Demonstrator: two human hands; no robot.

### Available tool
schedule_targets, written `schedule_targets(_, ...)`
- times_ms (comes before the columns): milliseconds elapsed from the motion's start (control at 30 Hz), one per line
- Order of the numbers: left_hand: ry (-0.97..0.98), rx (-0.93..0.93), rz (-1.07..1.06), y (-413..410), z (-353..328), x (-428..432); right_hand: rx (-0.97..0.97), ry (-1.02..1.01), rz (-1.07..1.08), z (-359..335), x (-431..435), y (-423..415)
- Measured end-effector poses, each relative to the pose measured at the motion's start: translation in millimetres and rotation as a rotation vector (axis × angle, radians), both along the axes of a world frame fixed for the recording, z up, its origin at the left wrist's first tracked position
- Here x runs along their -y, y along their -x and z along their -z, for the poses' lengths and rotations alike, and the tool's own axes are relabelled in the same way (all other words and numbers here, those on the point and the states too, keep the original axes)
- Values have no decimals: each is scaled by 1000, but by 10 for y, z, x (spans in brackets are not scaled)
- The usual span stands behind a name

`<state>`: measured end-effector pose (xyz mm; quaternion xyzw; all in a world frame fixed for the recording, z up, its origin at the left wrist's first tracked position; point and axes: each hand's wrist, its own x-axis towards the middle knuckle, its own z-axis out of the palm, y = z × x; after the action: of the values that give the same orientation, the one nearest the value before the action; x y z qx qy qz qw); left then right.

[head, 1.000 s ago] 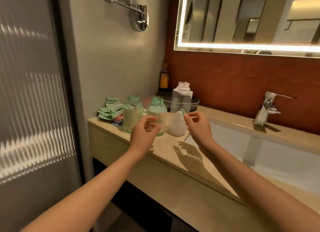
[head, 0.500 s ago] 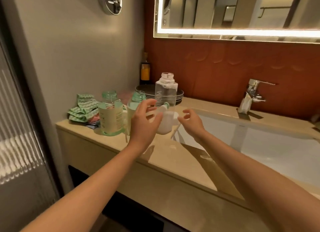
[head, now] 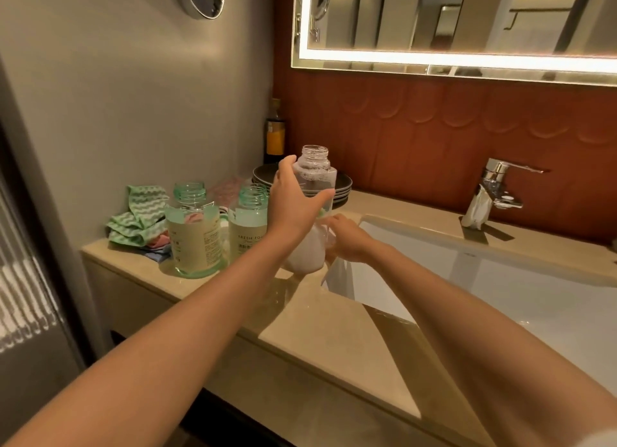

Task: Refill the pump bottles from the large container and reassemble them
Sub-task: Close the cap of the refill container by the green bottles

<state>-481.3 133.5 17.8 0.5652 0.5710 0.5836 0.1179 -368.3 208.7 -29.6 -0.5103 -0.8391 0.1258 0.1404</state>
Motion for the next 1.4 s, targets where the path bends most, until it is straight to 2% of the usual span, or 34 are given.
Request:
schedule_targets(167, 1, 53, 24, -33, -16, 48, -70, -98, 158, -74, 25, -169)
schedule_targets(333, 1, 66, 35, -56, -24, 166, -423, -242, 241, -607, 231, -379)
schedule_targets(433, -9, 57, 60, -86, -35, 265, -629, -248, 210, -1026, 417, -411)
schedule_targets(567, -1, 67, 94, -111, -46, 436, -687, -194, 45, -1372, 782, -343)
schedule_targets(633, -7, 84, 113, -96, -36, 507, -658, -138, -43, -1472, 927, -296)
schedule_targets(700, 3, 112, 134, -56, -39, 570, -549, -111, -110, -1535, 1034, -234)
schedule_targets(933, 31, 201, 256, 108, 10, 689, -259, -62, -207, -1600, 1196, -93)
schedule_targets(1100, 57, 269, 361, 121, 89, 685, -183, -87, -231, -1614, 1213, -52)
schedule_targets(1400, 42, 267, 319, 117, 224, 623, -80, -88, -203, -1634, 1167, 35)
